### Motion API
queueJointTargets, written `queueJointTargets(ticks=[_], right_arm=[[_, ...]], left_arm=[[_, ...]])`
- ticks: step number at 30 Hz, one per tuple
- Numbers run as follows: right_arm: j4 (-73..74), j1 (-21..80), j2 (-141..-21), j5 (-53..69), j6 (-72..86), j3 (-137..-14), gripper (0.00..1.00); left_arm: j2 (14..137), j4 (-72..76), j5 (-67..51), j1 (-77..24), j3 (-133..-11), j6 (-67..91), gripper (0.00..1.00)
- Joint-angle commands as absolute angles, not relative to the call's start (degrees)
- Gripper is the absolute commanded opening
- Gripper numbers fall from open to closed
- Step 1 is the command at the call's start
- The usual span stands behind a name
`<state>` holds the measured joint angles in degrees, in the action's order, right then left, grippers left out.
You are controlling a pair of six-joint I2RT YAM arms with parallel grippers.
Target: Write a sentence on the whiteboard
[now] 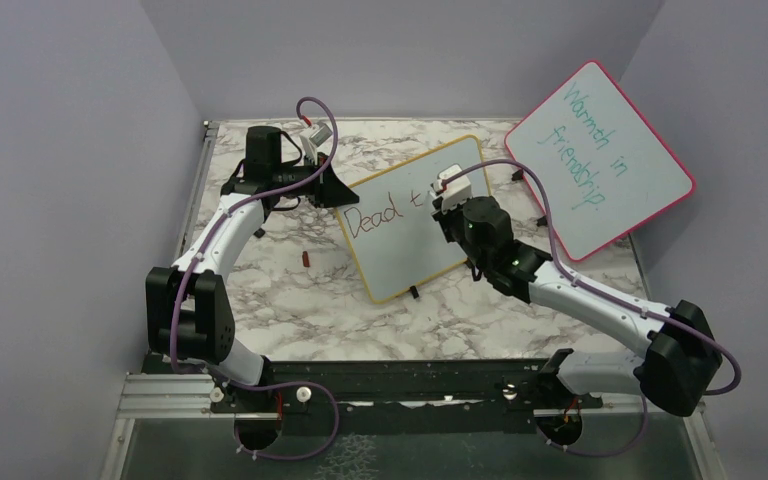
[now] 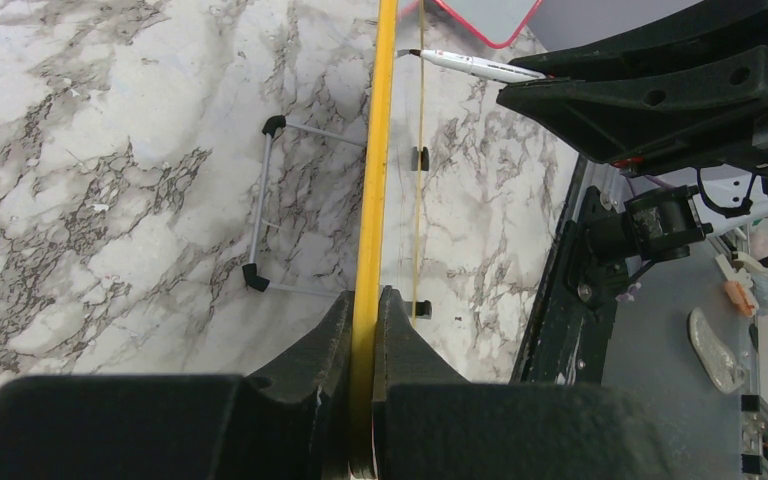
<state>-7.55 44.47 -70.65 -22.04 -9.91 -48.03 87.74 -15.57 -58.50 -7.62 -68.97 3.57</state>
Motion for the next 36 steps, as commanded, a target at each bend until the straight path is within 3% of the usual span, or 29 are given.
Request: queueJointTargets(ticks=[1, 23, 36], right_arm=[[-9.38, 43.96, -72.02, -21.98, -10.33, -49.36, 0.01], [-10.84, 44.02, -71.62, -16.99, -10.9, -49.53, 0.01], [-4.55, 43.95, -70.92, -14.44, -10.25, -49.76, 0.0]], left_arm=[[90.36, -19.07, -47.46, -7.0, -67.76, -2.63, 0.0], [90.43, -19.07, -47.7, -6.97, -67.76, -2.69, 0.0], [90.42, -19.13, -47.46, -6.99, -67.81, -2.64, 0.0]])
